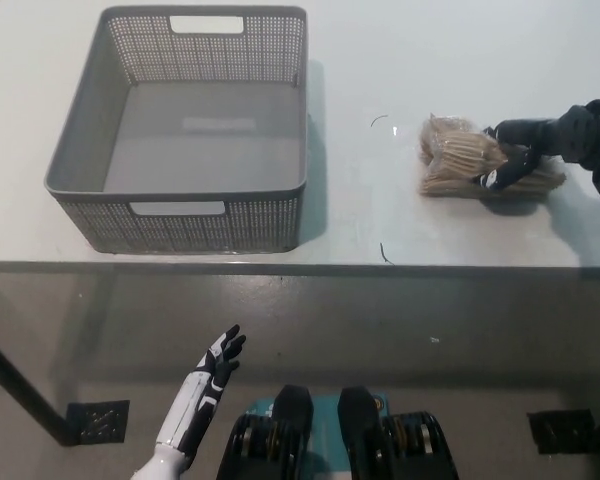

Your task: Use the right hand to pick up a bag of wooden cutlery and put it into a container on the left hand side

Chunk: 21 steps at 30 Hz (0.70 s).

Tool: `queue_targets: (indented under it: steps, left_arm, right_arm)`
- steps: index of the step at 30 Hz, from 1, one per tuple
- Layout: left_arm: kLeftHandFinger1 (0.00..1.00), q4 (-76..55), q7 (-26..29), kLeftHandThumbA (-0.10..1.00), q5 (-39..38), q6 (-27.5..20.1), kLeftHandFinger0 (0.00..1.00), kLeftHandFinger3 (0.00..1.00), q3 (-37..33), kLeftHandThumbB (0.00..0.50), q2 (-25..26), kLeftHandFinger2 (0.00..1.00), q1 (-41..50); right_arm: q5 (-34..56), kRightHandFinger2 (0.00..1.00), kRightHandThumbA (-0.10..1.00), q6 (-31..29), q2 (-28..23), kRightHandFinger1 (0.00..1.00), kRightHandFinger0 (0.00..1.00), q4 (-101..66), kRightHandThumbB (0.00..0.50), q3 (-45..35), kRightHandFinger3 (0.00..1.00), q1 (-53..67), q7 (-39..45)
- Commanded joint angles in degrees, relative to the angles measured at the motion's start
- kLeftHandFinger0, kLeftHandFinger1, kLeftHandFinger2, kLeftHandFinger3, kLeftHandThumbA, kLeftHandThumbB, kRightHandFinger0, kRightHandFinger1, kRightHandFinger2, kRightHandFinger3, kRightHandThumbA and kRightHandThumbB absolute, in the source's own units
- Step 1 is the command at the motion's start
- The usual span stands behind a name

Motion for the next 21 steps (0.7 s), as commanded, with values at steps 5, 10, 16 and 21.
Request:
queue_targets:
  steps: [5, 10, 16, 21]
  left_arm:
    - [1.00, -1.3, 1.1, 1.00, 0.2, -2.2, 1.00, 1.00, 0.3, 0.344, 0.3, 1.00, -0.9]
    - [1.00, -1.1, 0.8, 1.00, 0.0, -2.2, 1.00, 1.00, 0.5, 0.335, 0.5, 1.00, -1.6]
    - [1.00, -1.1, 1.1, 1.00, 0.3, -2.2, 1.00, 1.00, 0.5, 0.338, 0.5, 1.00, -1.9]
    - [1.00, -1.0, 1.0, 1.00, 0.5, -2.2, 1.00, 1.00, 0.7, 0.334, 0.4, 1.00, -2.1]
  right_arm:
    - [-1.1, 0.97, -0.09, -0.8, 0.5, 1.00, 0.94, 1.1, 0.264, 0.8, 0.66, 0.3, -10.3]
    - [2.3, 0.99, -0.10, -5.7, -0.6, 0.59, 0.11, 0.0, 0.074, -3.9, 1.00, 1.0, -21.3]
    - [7.2, 1.00, -0.10, -8.4, -1.0, 0.67, 0.11, -1.0, 0.095, -11.5, 1.00, 0.1, -25.7]
    - [11.1, 1.00, -0.10, -11.5, -0.7, 0.70, 0.15, -2.6, 0.076, -19.0, 1.00, -1.8, -27.1]
